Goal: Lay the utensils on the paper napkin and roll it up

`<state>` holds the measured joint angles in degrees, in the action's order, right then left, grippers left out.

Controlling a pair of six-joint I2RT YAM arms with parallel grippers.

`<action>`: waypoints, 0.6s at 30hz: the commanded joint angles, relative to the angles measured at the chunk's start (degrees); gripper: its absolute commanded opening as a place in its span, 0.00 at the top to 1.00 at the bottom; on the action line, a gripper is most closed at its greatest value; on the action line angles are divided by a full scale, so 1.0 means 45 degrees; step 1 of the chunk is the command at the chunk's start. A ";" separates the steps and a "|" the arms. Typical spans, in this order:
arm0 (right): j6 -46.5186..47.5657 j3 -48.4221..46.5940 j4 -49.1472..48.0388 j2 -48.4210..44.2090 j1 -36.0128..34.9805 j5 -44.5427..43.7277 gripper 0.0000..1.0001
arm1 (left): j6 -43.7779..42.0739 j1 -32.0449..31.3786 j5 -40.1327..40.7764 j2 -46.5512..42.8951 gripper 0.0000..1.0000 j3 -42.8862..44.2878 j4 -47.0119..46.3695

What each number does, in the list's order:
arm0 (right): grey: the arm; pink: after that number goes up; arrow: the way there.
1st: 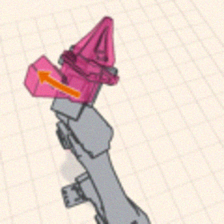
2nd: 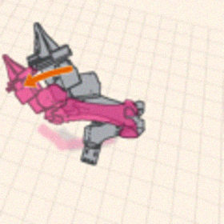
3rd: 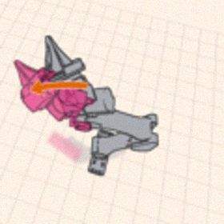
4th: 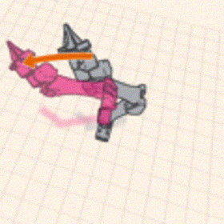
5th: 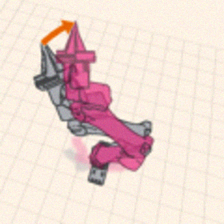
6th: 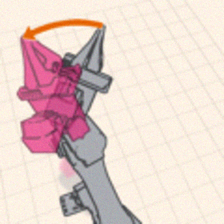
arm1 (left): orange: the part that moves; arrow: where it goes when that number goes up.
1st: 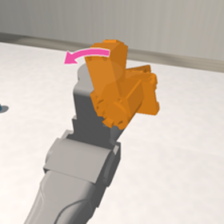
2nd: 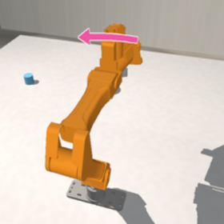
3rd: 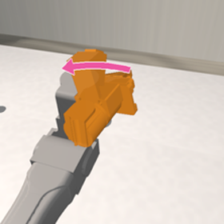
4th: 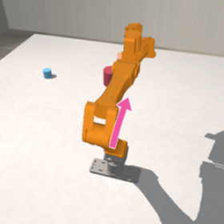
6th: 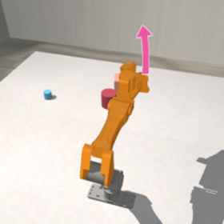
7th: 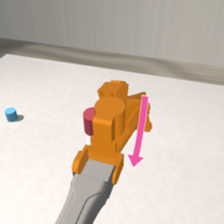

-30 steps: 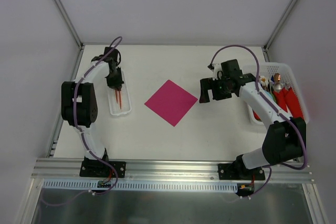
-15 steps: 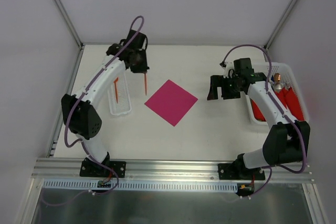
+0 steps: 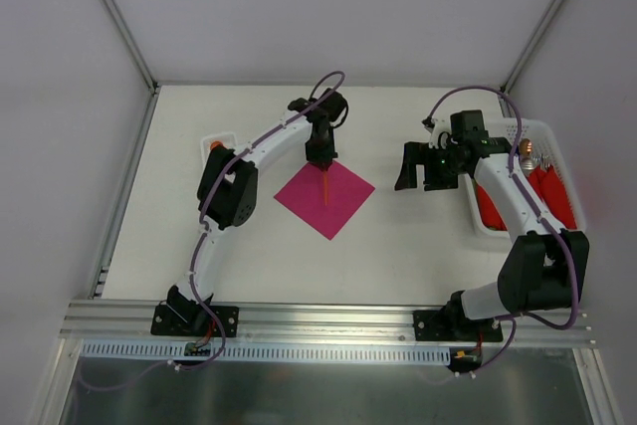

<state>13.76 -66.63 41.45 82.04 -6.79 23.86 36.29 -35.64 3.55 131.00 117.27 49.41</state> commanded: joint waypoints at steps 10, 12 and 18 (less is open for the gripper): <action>-0.0011 -0.0310 0.0241 0.0011 0.0160 0.0421 0.01 | 0.0822 -0.0283 0.0168 0.0869 1.00 0.1010 0.0505; -0.0011 -0.0310 0.0222 0.0050 0.0141 0.0460 0.01 | 0.0841 -0.0303 0.0148 0.0986 1.00 0.0990 0.0505; -0.0030 -0.0291 0.0222 0.0109 0.0160 0.0519 0.01 | 0.0899 -0.0323 0.0226 0.1221 1.00 0.1029 0.0505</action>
<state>13.76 -66.63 41.50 82.24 -6.55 24.93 39.20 -36.75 3.66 136.31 119.74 50.09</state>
